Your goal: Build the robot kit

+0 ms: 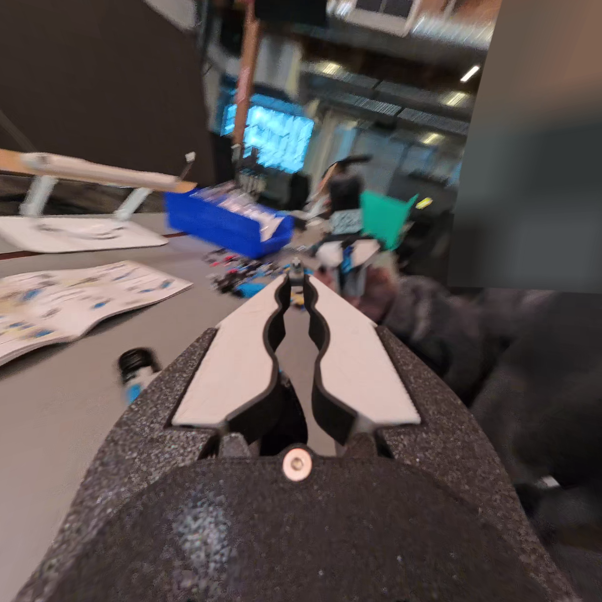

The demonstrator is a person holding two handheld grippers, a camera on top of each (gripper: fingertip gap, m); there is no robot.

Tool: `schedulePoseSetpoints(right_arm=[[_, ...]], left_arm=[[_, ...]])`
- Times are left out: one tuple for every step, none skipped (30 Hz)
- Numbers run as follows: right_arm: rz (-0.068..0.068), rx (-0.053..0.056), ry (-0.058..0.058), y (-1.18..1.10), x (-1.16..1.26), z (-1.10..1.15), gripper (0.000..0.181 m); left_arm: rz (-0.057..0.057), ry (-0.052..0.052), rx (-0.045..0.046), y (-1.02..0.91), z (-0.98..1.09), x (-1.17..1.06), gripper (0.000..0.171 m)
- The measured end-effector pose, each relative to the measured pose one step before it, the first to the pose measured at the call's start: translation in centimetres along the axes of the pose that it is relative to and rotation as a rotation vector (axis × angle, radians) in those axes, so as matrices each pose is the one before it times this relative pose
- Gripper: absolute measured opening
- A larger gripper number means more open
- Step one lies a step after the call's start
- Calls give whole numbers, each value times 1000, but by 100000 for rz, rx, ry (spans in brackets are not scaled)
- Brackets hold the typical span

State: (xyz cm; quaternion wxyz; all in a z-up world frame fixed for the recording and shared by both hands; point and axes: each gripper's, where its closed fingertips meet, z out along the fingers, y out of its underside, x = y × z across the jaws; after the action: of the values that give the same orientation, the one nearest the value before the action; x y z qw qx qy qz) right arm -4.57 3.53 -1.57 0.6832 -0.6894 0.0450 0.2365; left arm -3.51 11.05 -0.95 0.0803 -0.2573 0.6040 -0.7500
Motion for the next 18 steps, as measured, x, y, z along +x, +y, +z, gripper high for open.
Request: schedulePoseSetpoints(right_arm=[[-2272,-2141,255,133,-15,465,6],[-368,-5377,824,946,295,689,7],[1462,-1619,-1332,440,-44,545,7],[-285,-768,299,186,24,241,7],[-1521,-433,1808,50,162,-12,7],[-1077,-10,1548,5,124,-84,5],[-1184,216,1797,-49,158,-42,6],[-2686,793,1382,-212,-4,42,6],[-2849,543,281,-255,-185,156,7],[-1952,-155,1736,-139,127,175,7],[-1938,-232,2199,-75,205,158,7],[-1601,-338,1680,-35,128,115,7],[-1875,-275,2795,-16,266,50,7],[-2575,-560,3988,53,410,-21,7],[-2915,-1134,3914,118,367,-30,7],[-4421,-1341,5400,109,467,-52,7],[-7216,-1325,6892,22,489,-83,7],[-10288,-2023,5259,42,34,-5,7]], left_arm=[[-2278,1190,-612,311,161,217,6],[-472,2307,-1386,160,432,506,6],[2569,-201,-2902,503,438,119,7],[-2249,1618,-1337,356,291,127,7],[-4604,1897,74,141,108,-46,6],[-3074,203,-473,156,34,-271,7],[-1956,878,-420,112,52,-23,7],[-1764,998,-420,151,92,98,7],[-913,114,-365,150,98,27,7],[-727,682,-638,152,104,106,7],[-1367,576,72,49,74,53,7],[-1605,128,296,31,25,-42,7],[-1238,310,-498,128,46,-38,7],[-651,-200,-313,81,29,-73,7],[-647,-23,169,5,29,-36,7],[-1564,796,-305,114,95,58,7],[-2541,716,-474,206,160,2,7],[-2825,712,214,130,179,12,7]])
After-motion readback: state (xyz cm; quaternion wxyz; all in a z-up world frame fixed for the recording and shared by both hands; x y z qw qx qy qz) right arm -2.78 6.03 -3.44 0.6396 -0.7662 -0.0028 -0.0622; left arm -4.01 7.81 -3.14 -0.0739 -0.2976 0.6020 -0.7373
